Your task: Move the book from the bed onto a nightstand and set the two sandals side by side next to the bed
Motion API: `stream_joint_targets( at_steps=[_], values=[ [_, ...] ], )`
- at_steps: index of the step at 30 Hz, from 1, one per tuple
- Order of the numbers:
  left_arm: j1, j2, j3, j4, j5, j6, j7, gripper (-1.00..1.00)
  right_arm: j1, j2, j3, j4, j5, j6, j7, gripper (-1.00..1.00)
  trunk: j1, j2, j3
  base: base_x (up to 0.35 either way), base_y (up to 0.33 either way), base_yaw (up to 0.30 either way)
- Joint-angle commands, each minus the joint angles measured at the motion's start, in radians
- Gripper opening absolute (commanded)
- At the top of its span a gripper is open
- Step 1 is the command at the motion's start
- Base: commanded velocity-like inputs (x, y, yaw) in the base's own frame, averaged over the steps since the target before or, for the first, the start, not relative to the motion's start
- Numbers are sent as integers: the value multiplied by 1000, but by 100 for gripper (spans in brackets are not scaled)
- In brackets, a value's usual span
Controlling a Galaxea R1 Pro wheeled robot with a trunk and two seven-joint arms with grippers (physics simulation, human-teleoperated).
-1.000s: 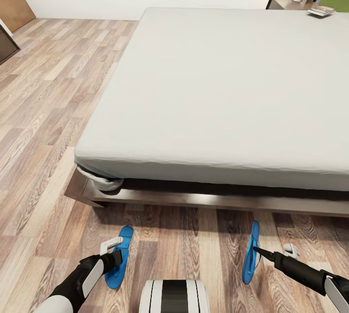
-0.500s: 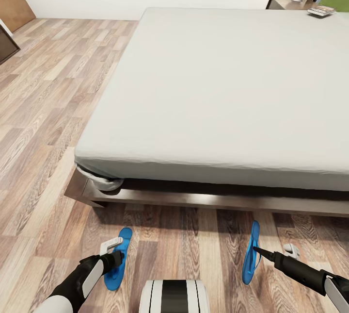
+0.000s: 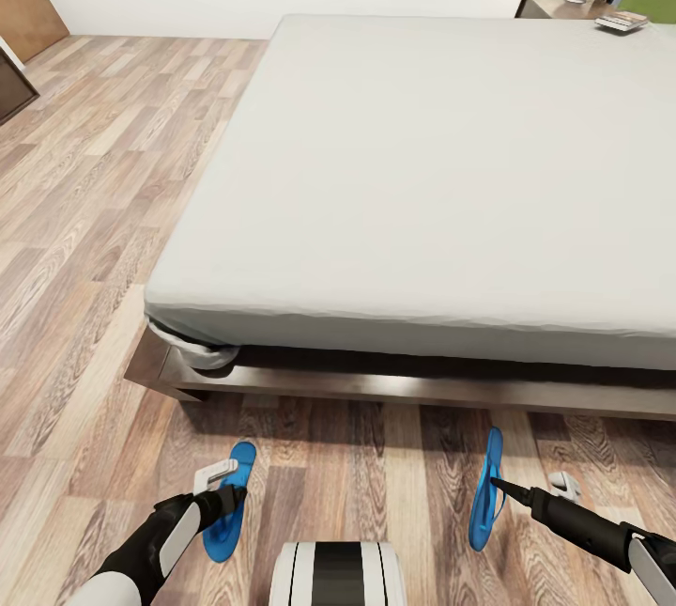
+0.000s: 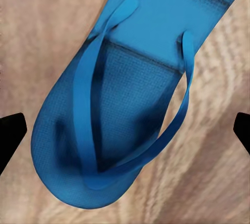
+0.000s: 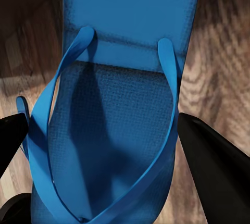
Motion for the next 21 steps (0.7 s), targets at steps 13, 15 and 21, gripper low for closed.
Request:
stream_joint_targets(
  at_steps=[13,15,21],
  values=[
    [0,-1,0,-2,10,6,4,100,0,0,-1,0,-6,8,2,-100,-5,2,38,0,0,0],
    [0,-1,0,-2,10,6,3,100,0,0,-1,0,-6,8,2,-100,-5,2,38,0,0,0],
    [0,0,0,-2,10,8,0,100,0,0,-1,1,-6,8,2,-100,-5,2,38,0,0,0]
  ],
)
